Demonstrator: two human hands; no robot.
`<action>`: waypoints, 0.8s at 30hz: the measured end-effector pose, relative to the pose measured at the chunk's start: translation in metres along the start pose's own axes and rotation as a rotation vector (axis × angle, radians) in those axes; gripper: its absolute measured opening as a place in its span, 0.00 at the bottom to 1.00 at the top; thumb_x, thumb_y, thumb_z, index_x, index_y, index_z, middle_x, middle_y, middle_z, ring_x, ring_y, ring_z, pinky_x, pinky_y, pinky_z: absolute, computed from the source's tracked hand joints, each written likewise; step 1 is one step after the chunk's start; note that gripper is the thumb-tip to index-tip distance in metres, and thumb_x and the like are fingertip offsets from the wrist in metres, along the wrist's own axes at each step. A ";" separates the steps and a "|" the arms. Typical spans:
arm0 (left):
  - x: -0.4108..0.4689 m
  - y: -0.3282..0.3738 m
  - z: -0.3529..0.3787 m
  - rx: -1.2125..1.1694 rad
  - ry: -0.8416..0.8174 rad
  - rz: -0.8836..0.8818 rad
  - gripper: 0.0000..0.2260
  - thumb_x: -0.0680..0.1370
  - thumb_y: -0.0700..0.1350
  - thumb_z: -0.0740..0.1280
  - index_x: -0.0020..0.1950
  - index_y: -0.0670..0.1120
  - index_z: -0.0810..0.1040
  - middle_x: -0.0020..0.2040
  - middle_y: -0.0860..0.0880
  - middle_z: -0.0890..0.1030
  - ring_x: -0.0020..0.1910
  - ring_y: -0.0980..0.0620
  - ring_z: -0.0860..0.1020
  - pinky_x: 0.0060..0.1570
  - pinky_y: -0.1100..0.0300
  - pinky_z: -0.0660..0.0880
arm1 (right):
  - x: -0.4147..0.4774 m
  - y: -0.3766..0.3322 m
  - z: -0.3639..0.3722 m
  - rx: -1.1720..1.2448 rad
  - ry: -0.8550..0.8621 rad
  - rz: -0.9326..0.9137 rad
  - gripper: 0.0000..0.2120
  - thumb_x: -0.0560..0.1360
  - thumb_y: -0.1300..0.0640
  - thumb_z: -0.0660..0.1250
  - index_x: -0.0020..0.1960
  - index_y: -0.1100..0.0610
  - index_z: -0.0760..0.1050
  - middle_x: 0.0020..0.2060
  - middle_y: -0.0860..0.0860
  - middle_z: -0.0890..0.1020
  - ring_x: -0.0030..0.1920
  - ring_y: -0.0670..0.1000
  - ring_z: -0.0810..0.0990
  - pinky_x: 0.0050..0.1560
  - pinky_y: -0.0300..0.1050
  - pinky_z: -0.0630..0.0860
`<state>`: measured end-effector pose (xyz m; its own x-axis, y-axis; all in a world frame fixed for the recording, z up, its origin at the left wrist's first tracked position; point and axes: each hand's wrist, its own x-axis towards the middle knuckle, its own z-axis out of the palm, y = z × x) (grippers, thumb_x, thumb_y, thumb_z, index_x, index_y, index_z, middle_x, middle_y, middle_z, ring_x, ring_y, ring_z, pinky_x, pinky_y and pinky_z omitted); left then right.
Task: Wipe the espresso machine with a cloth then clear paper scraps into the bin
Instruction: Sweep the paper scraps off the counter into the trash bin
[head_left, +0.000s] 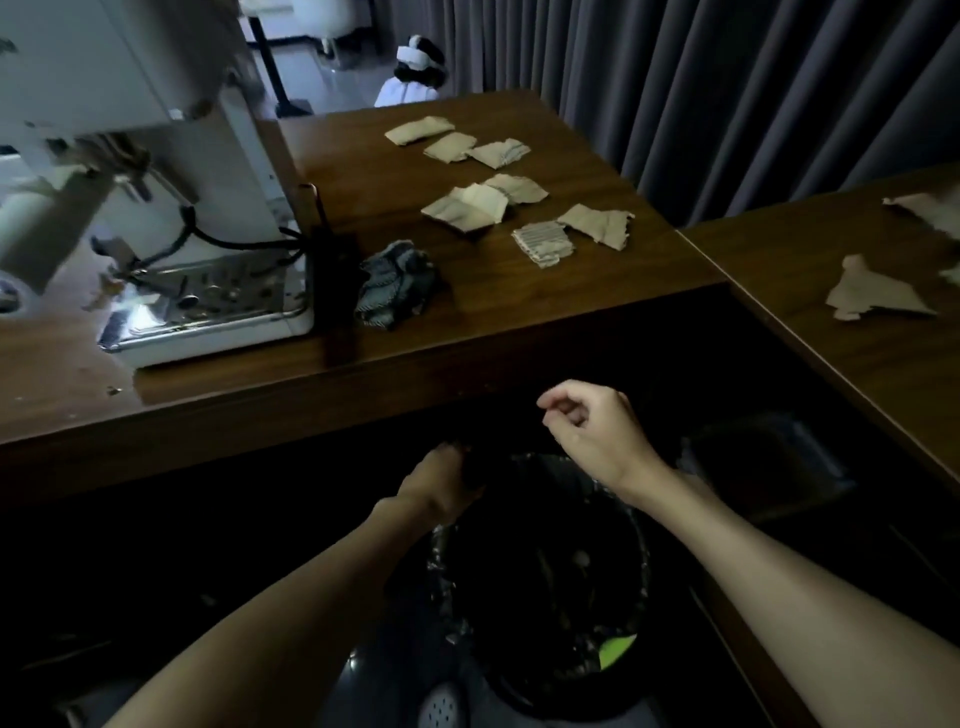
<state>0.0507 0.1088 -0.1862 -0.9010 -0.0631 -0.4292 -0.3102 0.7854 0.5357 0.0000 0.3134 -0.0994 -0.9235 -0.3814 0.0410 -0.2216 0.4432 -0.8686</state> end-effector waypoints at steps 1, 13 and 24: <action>0.005 -0.005 0.006 0.004 -0.028 -0.022 0.19 0.80 0.48 0.69 0.70 0.47 0.74 0.62 0.46 0.80 0.58 0.47 0.79 0.53 0.55 0.77 | -0.005 0.012 -0.003 -0.006 -0.011 0.050 0.08 0.75 0.65 0.67 0.46 0.54 0.82 0.37 0.46 0.81 0.34 0.37 0.77 0.35 0.29 0.72; 0.009 0.004 0.034 0.060 0.015 -0.017 0.15 0.80 0.41 0.64 0.66 0.48 0.69 0.58 0.43 0.80 0.56 0.40 0.79 0.51 0.52 0.75 | -0.032 0.070 -0.020 -0.131 -0.095 0.180 0.08 0.76 0.61 0.67 0.53 0.52 0.81 0.48 0.46 0.80 0.49 0.43 0.77 0.51 0.38 0.73; -0.025 0.131 -0.079 0.271 0.081 0.485 0.12 0.82 0.49 0.63 0.64 0.61 0.72 0.58 0.54 0.81 0.55 0.48 0.80 0.52 0.47 0.78 | -0.001 -0.002 -0.076 -0.555 -0.198 0.093 0.11 0.75 0.42 0.66 0.57 0.39 0.71 0.48 0.43 0.80 0.50 0.50 0.80 0.44 0.47 0.73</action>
<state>0.0087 0.1648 -0.0479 -0.9447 0.3063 -0.1168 0.2253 0.8655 0.4474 -0.0228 0.3743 -0.0602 -0.8827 -0.4411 -0.1621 -0.3224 0.8194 -0.4740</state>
